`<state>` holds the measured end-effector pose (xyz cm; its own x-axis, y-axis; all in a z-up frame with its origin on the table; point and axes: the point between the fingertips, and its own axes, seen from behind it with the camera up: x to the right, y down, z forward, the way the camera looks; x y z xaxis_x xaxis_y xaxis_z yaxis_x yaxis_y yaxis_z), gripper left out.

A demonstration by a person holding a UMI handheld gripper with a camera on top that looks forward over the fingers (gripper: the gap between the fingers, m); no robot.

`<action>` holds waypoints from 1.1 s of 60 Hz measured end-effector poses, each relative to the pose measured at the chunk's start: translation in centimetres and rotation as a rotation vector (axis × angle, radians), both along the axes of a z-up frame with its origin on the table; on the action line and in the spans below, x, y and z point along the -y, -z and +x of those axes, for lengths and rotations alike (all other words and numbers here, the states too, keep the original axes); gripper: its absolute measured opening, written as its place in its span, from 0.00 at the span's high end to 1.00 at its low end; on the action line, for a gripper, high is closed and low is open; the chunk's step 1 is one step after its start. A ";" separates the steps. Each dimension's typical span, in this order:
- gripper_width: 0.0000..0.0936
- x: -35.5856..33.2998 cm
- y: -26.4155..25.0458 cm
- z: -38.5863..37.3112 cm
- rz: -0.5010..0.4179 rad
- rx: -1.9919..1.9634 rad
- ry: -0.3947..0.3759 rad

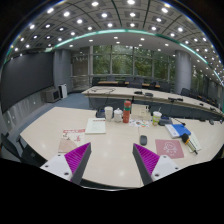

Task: Arrange mouse

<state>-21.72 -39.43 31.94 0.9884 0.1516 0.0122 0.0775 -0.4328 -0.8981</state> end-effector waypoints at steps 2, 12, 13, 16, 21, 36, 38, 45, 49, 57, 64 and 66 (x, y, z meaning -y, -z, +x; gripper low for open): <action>0.08 0.0 0.3 0.3 -0.006 0.000 0.010; 0.08 -2.5 4.4 4.0 -0.047 0.038 0.046; 0.08 -2.1 4.7 4.3 -0.054 0.042 0.051; 0.08 -2.9 6.5 5.6 -0.071 0.051 0.061; 0.08 -4.6 9.9 8.2 -0.101 0.069 0.077; 0.08 -13.7 19.7 14.9 -0.153 0.077 0.120; 0.08 -15.3 20.7 15.7 -0.154 0.072 0.120; 0.08 -21.2 24.0 17.5 -0.161 0.062 0.118; 0.08 -24.6 25.6 18.0 -0.165 0.049 0.112; 0.08 -30.5 28.1 18.6 -0.179 0.021 0.111; 0.08 -34.7 30.1 19.1 -0.200 0.009 0.121; 0.08 -35.7 30.6 19.2 -0.208 0.003 0.125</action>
<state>-2.55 -3.70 1.35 0.9996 0.0279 -0.0037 0.0143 -0.6145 -0.7888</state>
